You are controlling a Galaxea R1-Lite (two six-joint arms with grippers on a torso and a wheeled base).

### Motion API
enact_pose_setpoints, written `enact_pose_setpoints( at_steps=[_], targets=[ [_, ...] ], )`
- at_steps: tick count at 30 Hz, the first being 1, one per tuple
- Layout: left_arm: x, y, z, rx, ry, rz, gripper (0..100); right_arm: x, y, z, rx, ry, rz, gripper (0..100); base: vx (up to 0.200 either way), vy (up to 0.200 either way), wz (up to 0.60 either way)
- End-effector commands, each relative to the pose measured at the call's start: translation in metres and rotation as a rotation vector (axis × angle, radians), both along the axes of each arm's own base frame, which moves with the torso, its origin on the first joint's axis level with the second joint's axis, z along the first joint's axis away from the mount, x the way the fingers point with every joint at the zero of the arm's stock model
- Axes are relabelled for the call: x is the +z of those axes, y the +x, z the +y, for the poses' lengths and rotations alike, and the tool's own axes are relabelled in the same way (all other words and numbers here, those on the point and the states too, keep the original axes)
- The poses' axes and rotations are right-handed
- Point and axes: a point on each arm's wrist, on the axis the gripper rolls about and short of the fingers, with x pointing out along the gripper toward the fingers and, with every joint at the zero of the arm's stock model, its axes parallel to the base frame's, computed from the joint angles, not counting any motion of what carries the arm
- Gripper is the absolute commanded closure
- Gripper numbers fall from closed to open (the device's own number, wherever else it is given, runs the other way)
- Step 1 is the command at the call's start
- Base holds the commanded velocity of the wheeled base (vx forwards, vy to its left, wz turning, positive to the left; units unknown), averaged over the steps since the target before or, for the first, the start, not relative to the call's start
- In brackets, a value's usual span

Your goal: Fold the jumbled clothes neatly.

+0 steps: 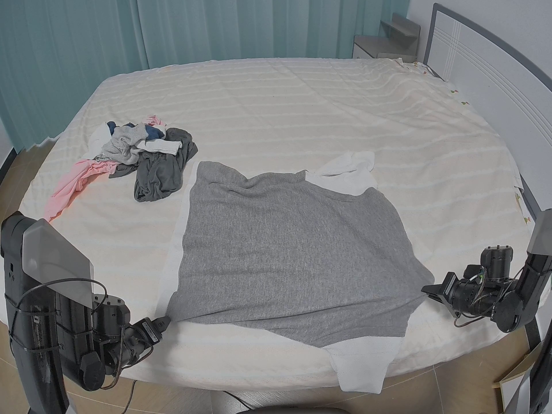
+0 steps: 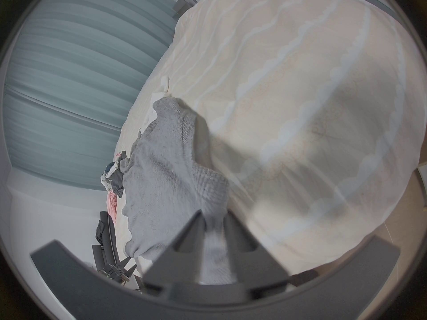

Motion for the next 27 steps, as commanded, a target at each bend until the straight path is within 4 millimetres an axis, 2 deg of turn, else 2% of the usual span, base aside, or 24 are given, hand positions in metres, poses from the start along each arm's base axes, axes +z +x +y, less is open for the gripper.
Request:
enact_pose_setpoints(
  at_steps=[1, 8, 11, 19, 24, 27],
  targets=[
    [0.003, 0.005, 0.000, 0.014, 0.029, -0.041, 0, 0.010, -0.018, 0.010, 0.038, 0.006, -0.040, 0, 0.000, 0.000, 0.00],
    [0.006, 0.015, -0.002, 0.078, -0.032, -0.087, 0, 0.036, -0.046, 0.015, 0.060, 0.006, -0.182, 0, 0.000, 0.000, 0.00],
    [0.008, 0.015, -0.002, 0.103, -0.038, -0.100, 0, 0.043, -0.049, 0.014, 0.057, 0.007, -0.210, 0, 0.067, 0.000, 0.00],
    [0.006, 0.016, -0.006, 0.091, -0.043, -0.097, 0, 0.045, -0.051, 0.021, 0.085, 0.008, -0.218, 0, 0.200, 0.000, 0.00],
    [0.007, 0.022, -0.010, 0.089, -0.060, -0.124, 0, 0.048, -0.053, 0.024, 0.098, 0.009, -0.232, 0, 0.000, 0.000, 0.00],
    [0.009, 0.029, -0.010, 0.119, -0.086, -0.153, 0, 0.044, -0.052, 0.027, 0.115, 0.012, -0.210, 0, 0.000, 0.000, 0.00]
  ],
)
